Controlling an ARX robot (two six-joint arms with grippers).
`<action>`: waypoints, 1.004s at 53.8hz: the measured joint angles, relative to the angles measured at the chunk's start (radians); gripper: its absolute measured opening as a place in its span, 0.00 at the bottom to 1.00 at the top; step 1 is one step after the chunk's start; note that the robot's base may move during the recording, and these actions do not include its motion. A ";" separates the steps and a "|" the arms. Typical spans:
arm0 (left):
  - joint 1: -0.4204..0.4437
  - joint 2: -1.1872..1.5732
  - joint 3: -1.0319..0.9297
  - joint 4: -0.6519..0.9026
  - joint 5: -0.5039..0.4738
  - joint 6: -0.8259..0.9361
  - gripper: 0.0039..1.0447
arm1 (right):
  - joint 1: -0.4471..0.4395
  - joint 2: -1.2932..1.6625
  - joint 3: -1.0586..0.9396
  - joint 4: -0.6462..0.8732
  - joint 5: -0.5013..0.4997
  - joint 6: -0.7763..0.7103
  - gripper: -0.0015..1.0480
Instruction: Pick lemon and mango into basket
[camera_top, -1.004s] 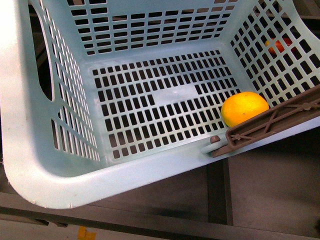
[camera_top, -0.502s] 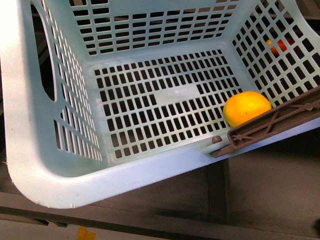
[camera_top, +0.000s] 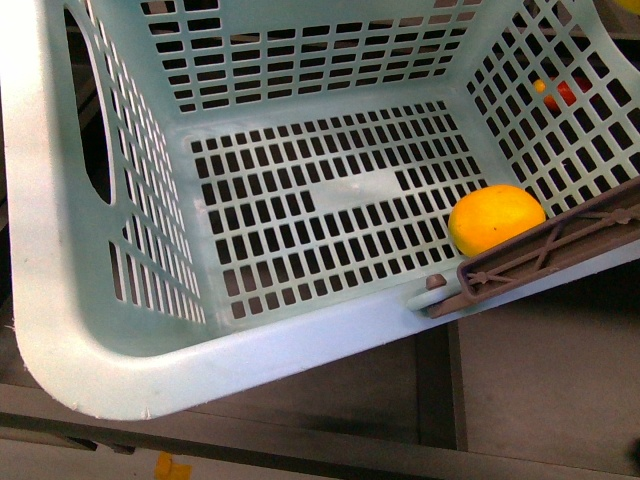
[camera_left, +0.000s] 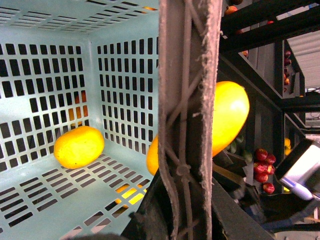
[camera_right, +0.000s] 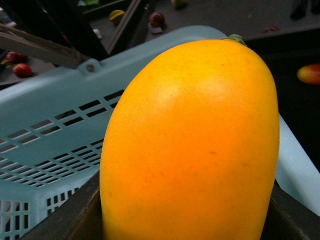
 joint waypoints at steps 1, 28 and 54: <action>0.000 0.000 0.000 0.000 0.000 0.000 0.06 | 0.002 0.001 0.000 -0.002 0.008 0.002 0.72; 0.001 0.000 0.000 -0.001 0.000 0.002 0.06 | -0.179 -0.374 -0.324 0.204 0.009 -0.287 0.46; 0.001 0.000 0.000 -0.001 -0.002 0.000 0.06 | -0.254 -0.658 -0.568 0.162 -0.064 -0.319 0.02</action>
